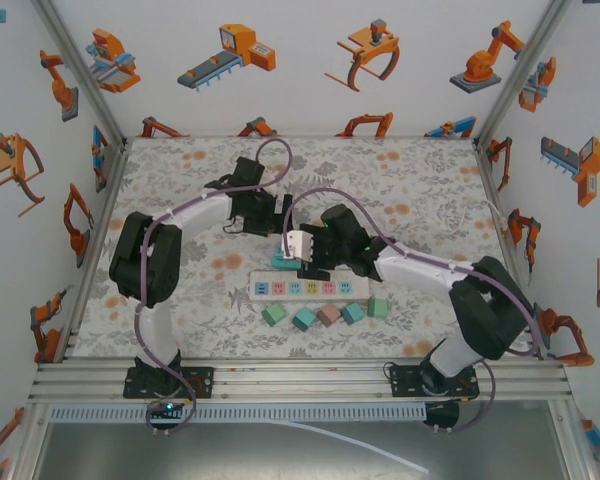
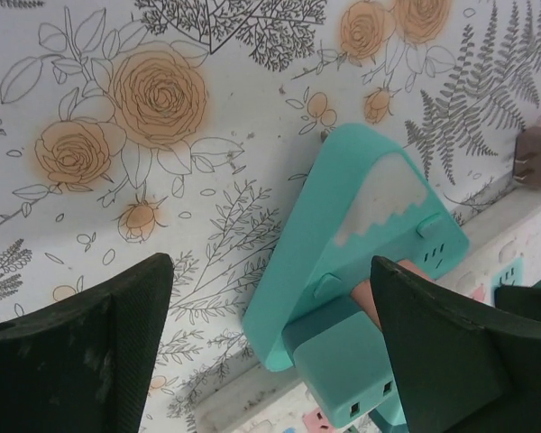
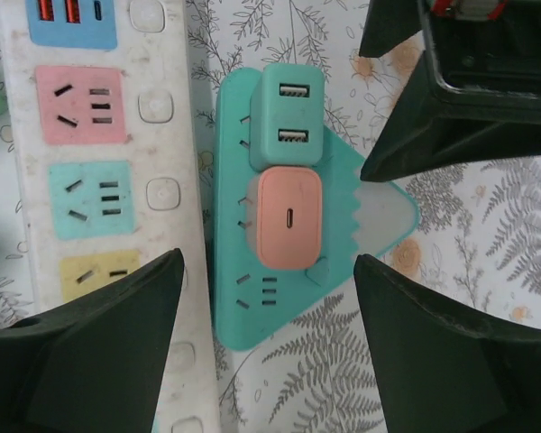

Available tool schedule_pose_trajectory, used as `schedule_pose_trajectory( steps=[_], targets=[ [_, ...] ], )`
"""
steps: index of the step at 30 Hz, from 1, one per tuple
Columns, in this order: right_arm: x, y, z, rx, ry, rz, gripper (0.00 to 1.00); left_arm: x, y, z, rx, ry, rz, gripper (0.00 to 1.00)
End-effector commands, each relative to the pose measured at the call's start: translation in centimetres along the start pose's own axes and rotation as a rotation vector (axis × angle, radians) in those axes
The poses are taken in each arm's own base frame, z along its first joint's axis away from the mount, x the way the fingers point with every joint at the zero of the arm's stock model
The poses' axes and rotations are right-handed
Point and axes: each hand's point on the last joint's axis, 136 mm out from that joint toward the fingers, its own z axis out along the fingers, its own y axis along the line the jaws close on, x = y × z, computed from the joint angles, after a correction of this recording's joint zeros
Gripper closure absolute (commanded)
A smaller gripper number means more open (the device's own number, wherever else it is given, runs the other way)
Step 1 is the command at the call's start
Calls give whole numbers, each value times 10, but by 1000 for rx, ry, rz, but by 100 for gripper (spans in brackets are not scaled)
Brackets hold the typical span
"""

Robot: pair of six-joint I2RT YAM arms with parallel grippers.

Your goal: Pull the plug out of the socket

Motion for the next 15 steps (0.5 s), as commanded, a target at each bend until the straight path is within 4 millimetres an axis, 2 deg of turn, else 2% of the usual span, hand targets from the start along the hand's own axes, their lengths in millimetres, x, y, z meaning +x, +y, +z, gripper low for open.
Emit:
schedule_pose_trajectory(
  steps=[1,9,12,15],
  targets=[
    [-16,-19,8,26,-63,-12,34,4,0,-2,-3,60,12,20],
    [-3,-23,34,0,-70,37,56,21,0,12,24,170,13,29],
    [5,-22,36,-25,-42,25,63,22,0,14,25,176,2,31],
    [3,-26,34,-41,-51,17,70,24,0,19,25,186,-3,32]
  ],
)
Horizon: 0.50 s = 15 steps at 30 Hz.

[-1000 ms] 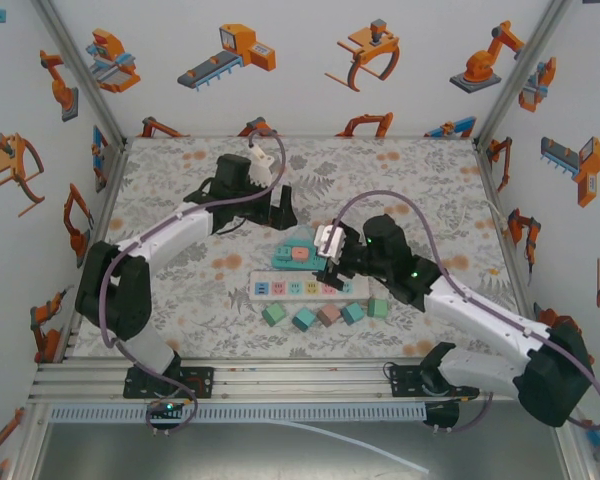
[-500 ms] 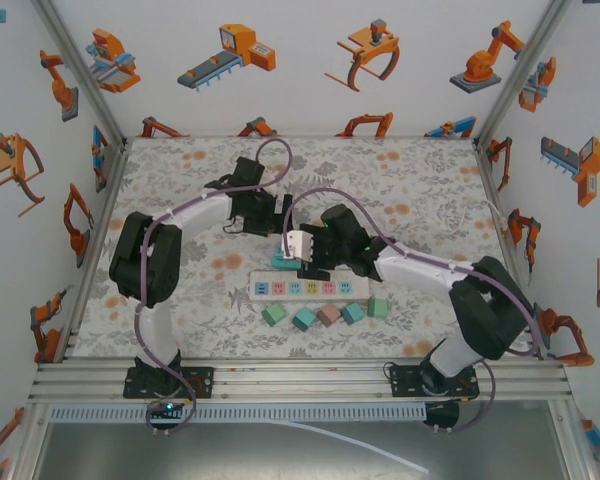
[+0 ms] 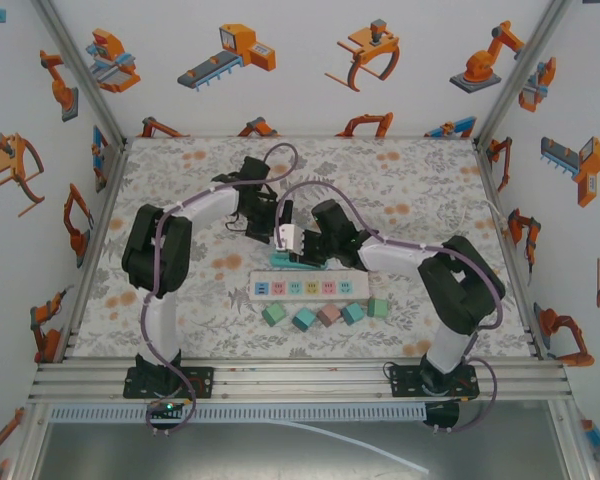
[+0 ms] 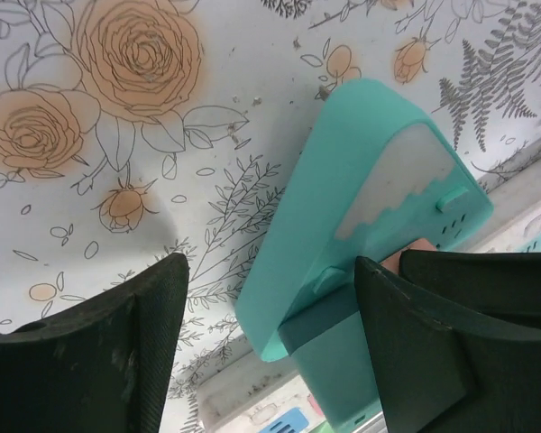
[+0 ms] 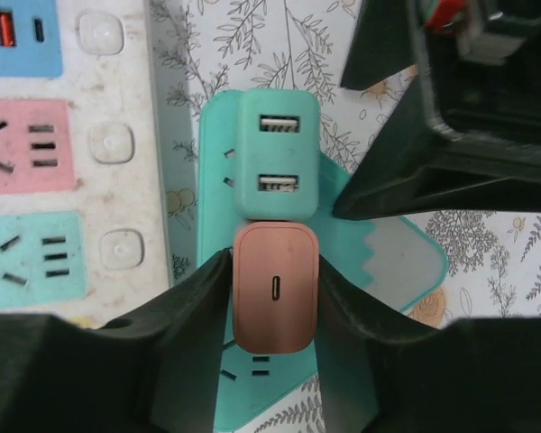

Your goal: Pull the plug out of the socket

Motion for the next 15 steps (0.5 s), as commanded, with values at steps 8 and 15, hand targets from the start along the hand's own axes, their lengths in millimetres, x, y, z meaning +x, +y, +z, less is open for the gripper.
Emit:
schedule_pose_trajectory(
  steps=[8,15],
  targets=[
    [-26,-13,-10,-44,-54,-73,79,13,15,17,-83,96,8,35],
    [-54,-24,-27,-47,-182,-7,84,12,40,16,-223,89,-3,42]
  ],
)
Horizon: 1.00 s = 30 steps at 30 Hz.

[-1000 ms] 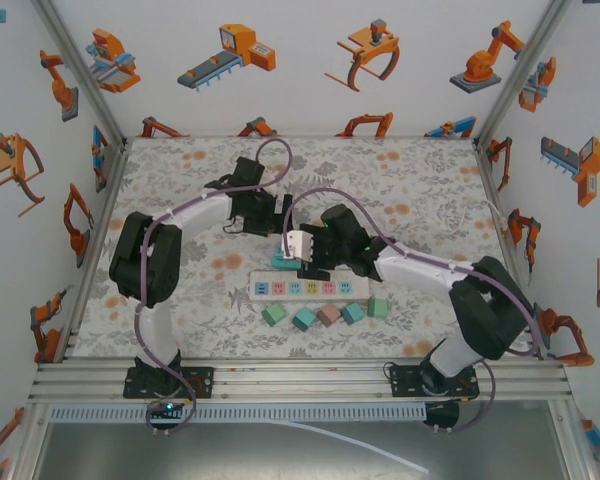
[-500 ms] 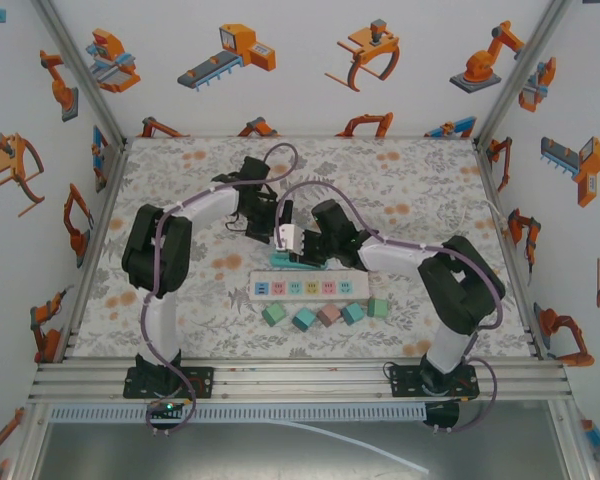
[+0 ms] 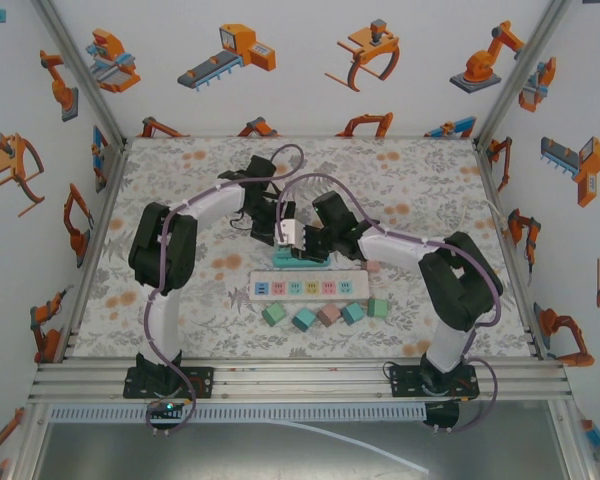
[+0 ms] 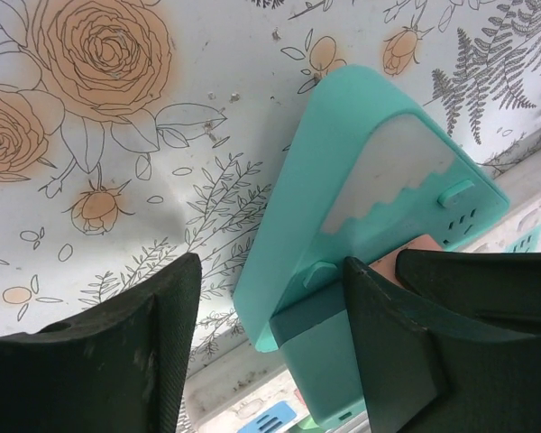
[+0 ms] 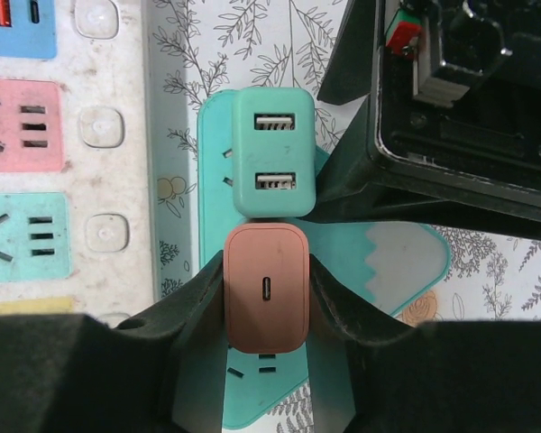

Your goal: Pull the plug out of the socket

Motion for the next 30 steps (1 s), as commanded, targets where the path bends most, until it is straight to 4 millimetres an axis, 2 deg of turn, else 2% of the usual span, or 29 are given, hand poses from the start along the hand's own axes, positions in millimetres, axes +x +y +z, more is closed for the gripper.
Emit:
schedule_pose_trajectory(
  steps=[1,3,9,13,16,21,23,27,30],
  targets=[
    [-55,-25,-26,39,-210,-1,84,10,47,11,-211,38,-14,42],
    [-54,-29,-28,53,-228,20,88,9,52,8,-245,22,-16,43],
    [-29,-10,-16,13,-49,-96,88,7,57,5,-279,8,-18,44],
    [-38,-7,-20,5,-112,-49,88,8,60,7,-290,13,-16,44],
    [-47,-21,-27,36,-193,51,88,9,62,7,-302,14,-13,45],
    [-42,-47,-36,94,-247,192,89,8,63,5,-312,10,-9,46],
    [-37,-40,-29,58,-191,167,90,8,62,5,-304,8,-10,46],
    [-27,-10,-7,23,-34,-39,88,8,60,5,-297,8,-12,47],
    [-37,-9,-9,17,-67,-21,88,8,65,5,-321,7,-16,47]
  ],
)
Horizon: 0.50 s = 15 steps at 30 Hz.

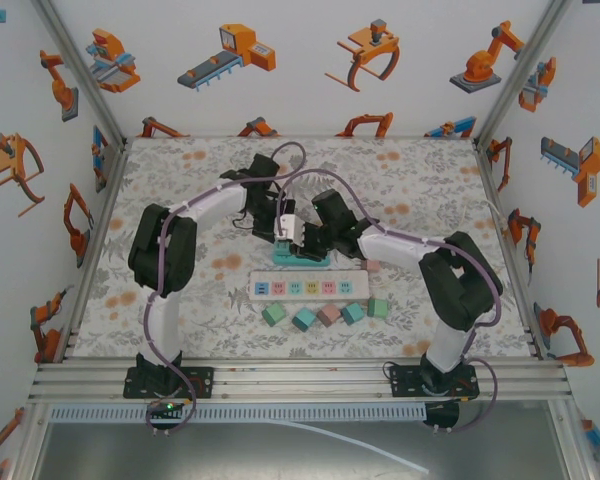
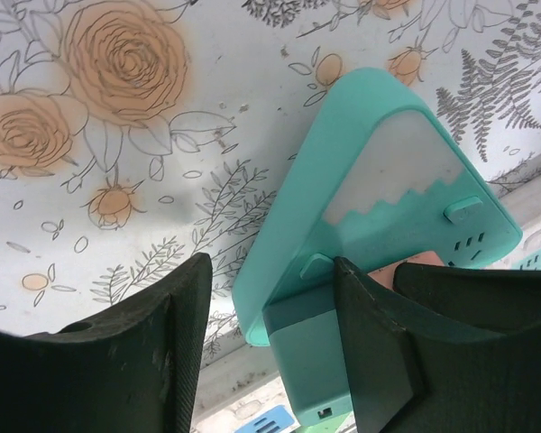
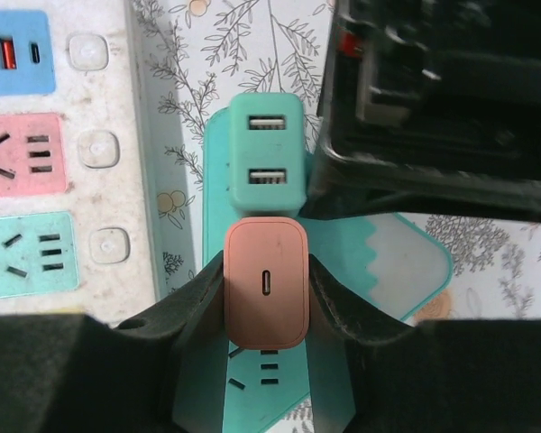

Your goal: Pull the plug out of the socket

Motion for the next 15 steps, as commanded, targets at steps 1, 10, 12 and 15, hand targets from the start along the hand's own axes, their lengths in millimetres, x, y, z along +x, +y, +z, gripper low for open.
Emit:
schedule_pose_trajectory(
  steps=[1,10,12,15],
  targets=[
    [-39,-6,-11,6,-98,-33,88,14,64,14,-263,40,-8,47],
    [-55,-23,-8,49,-84,24,92,13,71,12,-301,35,-8,49],
    [-49,-11,-1,40,-10,-71,92,12,71,11,-303,32,-9,49],
    [-63,-9,-5,31,-84,-45,91,12,72,10,-308,29,-9,49]
  ],
)
